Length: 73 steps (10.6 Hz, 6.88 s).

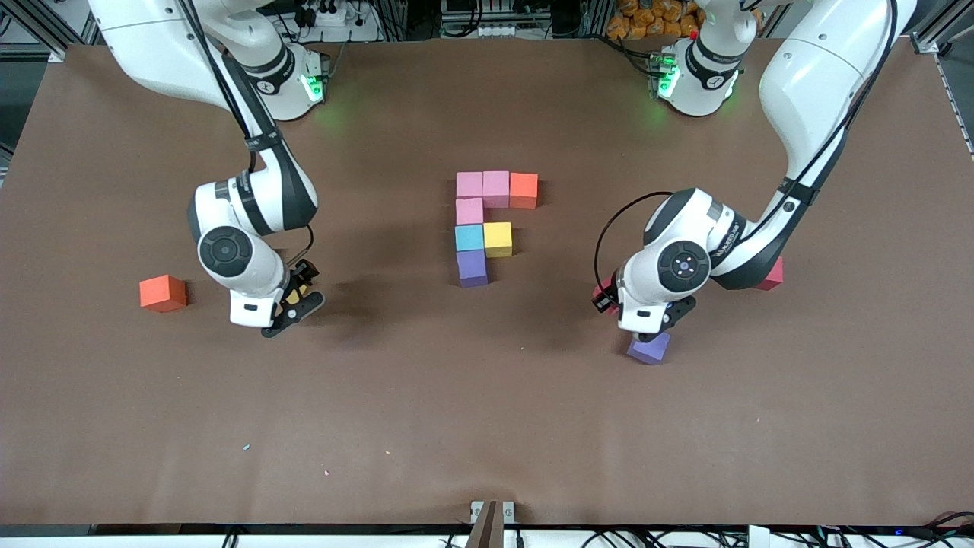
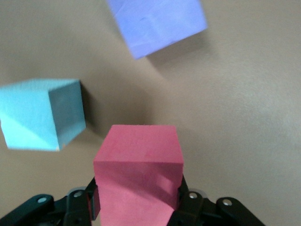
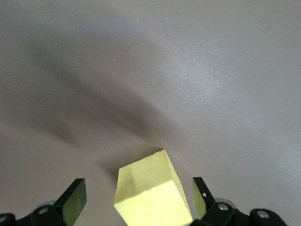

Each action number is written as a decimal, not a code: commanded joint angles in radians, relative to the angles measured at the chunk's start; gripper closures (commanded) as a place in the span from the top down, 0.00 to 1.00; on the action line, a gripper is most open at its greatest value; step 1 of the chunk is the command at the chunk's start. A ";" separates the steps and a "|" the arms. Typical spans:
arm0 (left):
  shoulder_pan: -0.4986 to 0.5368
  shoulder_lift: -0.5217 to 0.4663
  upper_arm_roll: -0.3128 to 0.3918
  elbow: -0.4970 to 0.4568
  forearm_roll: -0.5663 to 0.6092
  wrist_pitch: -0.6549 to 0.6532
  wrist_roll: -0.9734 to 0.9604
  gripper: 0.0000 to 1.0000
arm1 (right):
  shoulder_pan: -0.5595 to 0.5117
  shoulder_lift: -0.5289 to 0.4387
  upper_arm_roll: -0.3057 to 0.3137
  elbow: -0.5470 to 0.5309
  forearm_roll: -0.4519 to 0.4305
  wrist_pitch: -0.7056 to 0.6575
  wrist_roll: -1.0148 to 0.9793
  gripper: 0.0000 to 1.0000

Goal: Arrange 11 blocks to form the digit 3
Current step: 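Carry pink with the left gripper while the right gripper grasps yellow, then lower pink beside yellow with the left gripper while the right gripper carries yellow, then place yellow below purple with the right gripper while the left gripper releases pink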

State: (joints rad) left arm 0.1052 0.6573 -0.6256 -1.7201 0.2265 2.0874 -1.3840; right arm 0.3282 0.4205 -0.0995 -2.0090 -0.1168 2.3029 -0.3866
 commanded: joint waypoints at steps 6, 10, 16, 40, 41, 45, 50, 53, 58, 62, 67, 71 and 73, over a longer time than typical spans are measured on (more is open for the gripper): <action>-0.036 -0.025 -0.032 -0.133 -0.020 0.238 -0.887 0.00 | -0.072 -0.040 0.010 -0.158 -0.021 0.167 -0.110 1.00; -0.090 -0.031 -0.032 -0.202 0.097 0.335 -1.108 0.00 | -0.074 -0.032 0.010 -0.188 -0.021 0.217 -0.110 1.00; -0.165 -0.031 -0.032 -0.231 0.149 0.397 -1.228 0.00 | -0.074 -0.040 0.014 -0.186 -0.012 0.211 -0.097 0.06; -0.194 -0.050 -0.054 -0.375 0.206 0.612 -1.251 0.00 | 0.290 0.575 0.035 0.950 0.284 -0.281 0.837 0.00; -0.196 -0.050 -0.054 -0.380 0.206 0.612 -1.251 0.00 | 0.292 0.590 0.044 0.972 0.283 -0.278 0.866 0.00; -0.197 -0.045 -0.054 -0.381 0.206 0.612 -1.274 0.00 | 0.311 0.600 0.083 0.981 0.283 -0.290 0.968 0.00; -0.208 -0.045 -0.054 -0.380 0.206 0.612 -1.280 0.00 | 0.336 0.598 0.083 0.981 0.283 -0.330 1.031 0.01; -0.211 -0.045 -0.054 -0.380 0.206 0.612 -1.280 0.00 | 0.342 0.600 0.084 0.981 0.283 -0.315 1.032 0.01; -0.213 -0.044 -0.054 -0.378 0.206 0.612 -1.279 0.09 | 0.351 0.600 0.083 0.972 0.283 -0.293 1.063 0.01; -0.233 -0.047 -0.049 -0.378 0.278 0.608 -1.279 1.00 | 0.364 0.606 0.083 0.964 0.281 -0.293 1.066 0.02; -0.220 -0.094 -0.055 -0.380 0.278 0.602 -1.282 1.00 | 0.373 0.604 0.081 0.961 0.273 -0.296 1.066 0.04; -0.213 -0.168 -0.095 -0.392 0.275 0.589 -1.319 1.00 | 0.365 0.600 0.080 0.961 0.266 -0.303 1.048 0.04; -0.190 -0.192 -0.109 -0.391 0.269 0.567 -1.317 1.00 | 0.362 0.601 0.078 0.961 0.252 -0.303 1.048 0.04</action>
State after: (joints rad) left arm -0.1169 0.5117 -0.7148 -2.0843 0.4761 2.6753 -2.6720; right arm 0.6954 1.0145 -0.0237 -1.0660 0.1494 2.0088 0.6590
